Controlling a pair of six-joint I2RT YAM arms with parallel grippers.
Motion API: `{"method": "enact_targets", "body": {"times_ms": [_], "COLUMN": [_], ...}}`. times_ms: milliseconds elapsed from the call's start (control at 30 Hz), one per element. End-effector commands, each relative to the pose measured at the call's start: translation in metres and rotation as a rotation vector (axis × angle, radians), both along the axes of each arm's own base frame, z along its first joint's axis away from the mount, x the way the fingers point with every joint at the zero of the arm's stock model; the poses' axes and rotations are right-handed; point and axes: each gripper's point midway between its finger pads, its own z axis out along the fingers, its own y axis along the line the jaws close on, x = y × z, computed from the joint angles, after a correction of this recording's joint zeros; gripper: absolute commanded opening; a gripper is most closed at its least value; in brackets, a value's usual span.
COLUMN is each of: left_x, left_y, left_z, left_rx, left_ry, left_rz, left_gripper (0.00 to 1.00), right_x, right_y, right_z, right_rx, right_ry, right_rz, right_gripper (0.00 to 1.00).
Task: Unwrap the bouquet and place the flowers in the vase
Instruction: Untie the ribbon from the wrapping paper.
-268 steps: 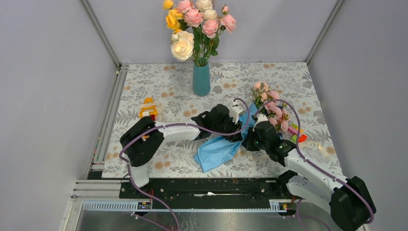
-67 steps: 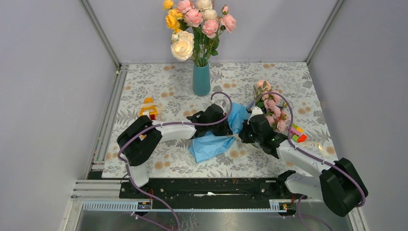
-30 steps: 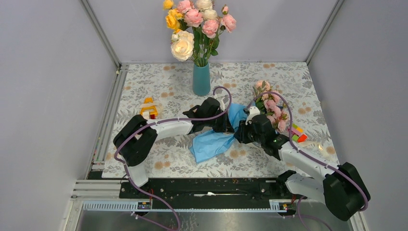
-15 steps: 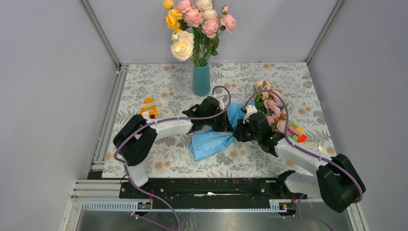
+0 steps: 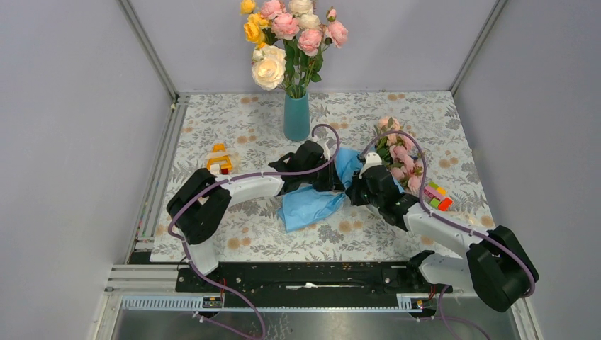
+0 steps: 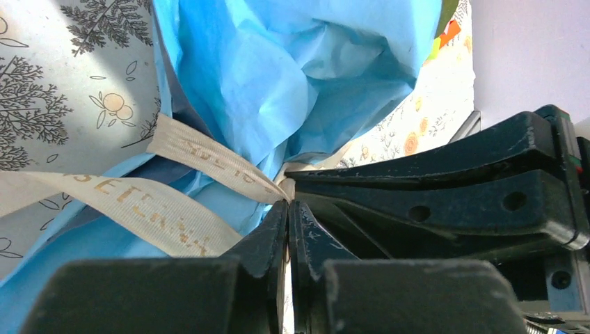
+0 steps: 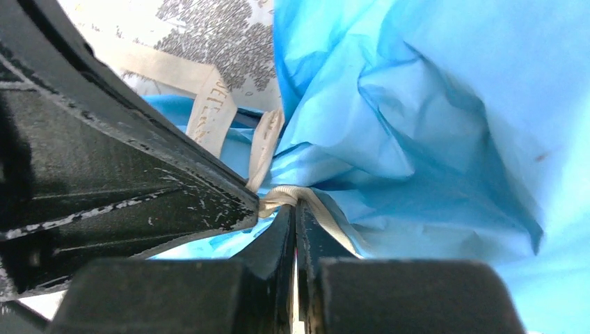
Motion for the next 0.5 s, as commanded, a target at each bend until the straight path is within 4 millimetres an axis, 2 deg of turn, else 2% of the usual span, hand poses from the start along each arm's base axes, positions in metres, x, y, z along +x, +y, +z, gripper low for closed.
{"method": "enact_targets", "body": {"times_ms": [0,100,267,467], "left_x": [0.018,0.025,0.034,0.026], "left_y": [-0.01,-0.005,0.001,-0.013], "left_z": [0.029,0.026,0.026,0.038], "left_rx": [-0.055,-0.034,-0.021,-0.097], "left_ry": [-0.08,-0.095,-0.127,-0.154], "left_rz": [0.053,0.097,0.148,0.07], "left_gripper": [0.07,0.12,0.14,0.29], "right_x": [0.008,0.003,-0.006,-0.01], "right_y": [-0.023,-0.027,-0.029,-0.024], "right_z": [0.0,-0.008,-0.016,-0.013], "right_rx": [-0.034,-0.036,-0.037,-0.013], "right_ry": [-0.018,0.009,0.036,0.032], "right_rz": [-0.16,-0.182,-0.186,-0.147], "right_gripper": [0.0,0.0,0.0,0.0]}}
